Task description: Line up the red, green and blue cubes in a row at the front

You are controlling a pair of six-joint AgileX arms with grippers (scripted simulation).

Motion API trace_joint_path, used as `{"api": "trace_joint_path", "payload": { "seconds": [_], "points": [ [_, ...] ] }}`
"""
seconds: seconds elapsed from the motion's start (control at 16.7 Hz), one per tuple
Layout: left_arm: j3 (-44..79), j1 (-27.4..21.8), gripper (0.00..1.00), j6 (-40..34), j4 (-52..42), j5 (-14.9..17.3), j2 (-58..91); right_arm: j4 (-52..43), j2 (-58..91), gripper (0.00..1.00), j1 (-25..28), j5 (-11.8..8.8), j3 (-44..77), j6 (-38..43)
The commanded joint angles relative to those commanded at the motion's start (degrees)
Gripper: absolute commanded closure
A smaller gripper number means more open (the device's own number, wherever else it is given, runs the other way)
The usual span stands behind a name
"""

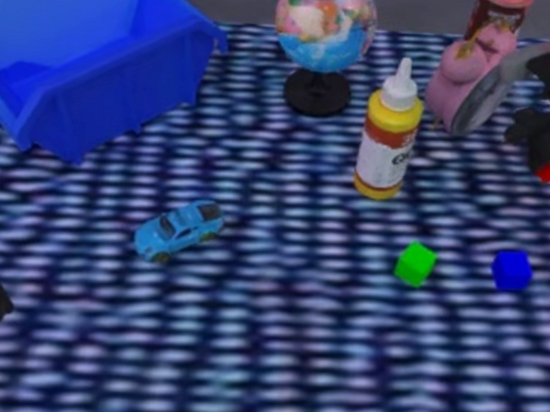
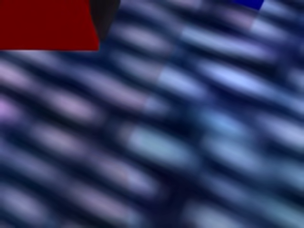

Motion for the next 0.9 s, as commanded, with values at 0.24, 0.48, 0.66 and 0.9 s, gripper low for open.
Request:
{"api": "trace_joint_path", "payload": {
  "seconds": [0.24,0.48,0.66,0.9],
  "points": [
    [0.00,0.00,0.00,0.00,0.00,0.00,0.00,0.13,0.21,1.00,-0.26,-0.02,-0.10,0.16],
    [0.00,0.00,0.00,0.00,0.00,0.00,0.00,-0.51,0.75,1.00,4.61,0.21,0.93,6.17],
    [0.00,0.00,0.00,0.00,0.00,0.00,0.00,-1.42,1.24,1.00,11.95,0.56,1.90,16.51],
    [0.00,0.00,0.00,0.00,0.00,0.00,0.00,-2.98,1.62,1.00,24.64,0.99,2.40,36.15]
  ]
}}
